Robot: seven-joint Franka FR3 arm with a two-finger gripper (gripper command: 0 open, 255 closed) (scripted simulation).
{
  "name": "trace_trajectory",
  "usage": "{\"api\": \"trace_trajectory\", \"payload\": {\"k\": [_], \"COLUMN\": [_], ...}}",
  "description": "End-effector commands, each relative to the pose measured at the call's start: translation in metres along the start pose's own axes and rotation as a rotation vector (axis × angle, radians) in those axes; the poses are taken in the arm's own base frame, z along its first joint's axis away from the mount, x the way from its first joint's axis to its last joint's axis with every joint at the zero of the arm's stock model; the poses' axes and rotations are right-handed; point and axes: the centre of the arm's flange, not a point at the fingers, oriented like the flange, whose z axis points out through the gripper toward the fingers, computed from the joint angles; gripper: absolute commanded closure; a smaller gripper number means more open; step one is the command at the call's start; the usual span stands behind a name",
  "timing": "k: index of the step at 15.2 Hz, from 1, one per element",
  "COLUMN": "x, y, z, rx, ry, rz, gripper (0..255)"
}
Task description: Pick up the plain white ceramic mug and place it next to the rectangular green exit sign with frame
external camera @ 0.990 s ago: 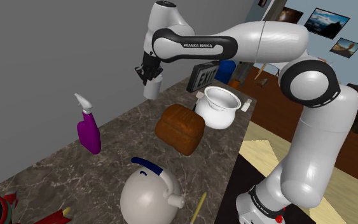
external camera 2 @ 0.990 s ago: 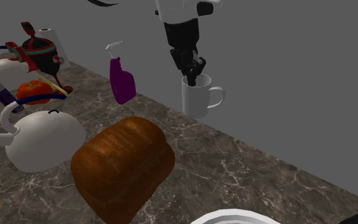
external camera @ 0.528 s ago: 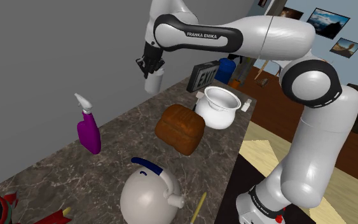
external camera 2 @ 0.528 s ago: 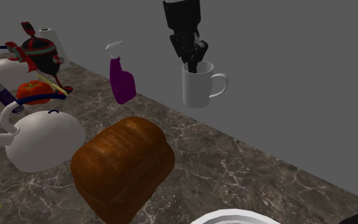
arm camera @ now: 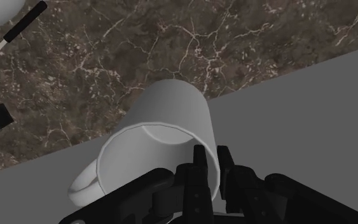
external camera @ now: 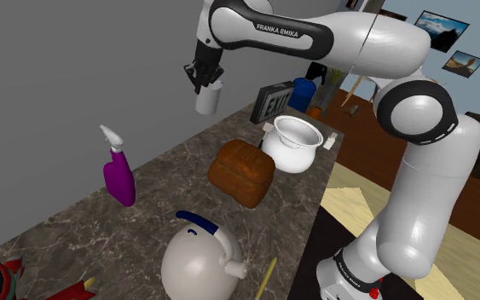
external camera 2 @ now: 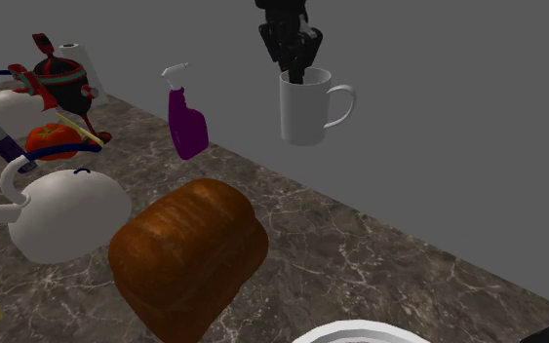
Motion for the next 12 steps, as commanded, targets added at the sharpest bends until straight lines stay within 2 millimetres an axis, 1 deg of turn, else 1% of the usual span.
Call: {"api": "trace_trajectory", "payload": {"k": [1,12], "x": [0.002,0.013], "y": [0.000,0.002], "z": [-0.010,-0.067], "rx": [0.000,0.000], "ry": [0.000,0.000], "rz": [0.000,0.000], "gripper": [255,255]}}
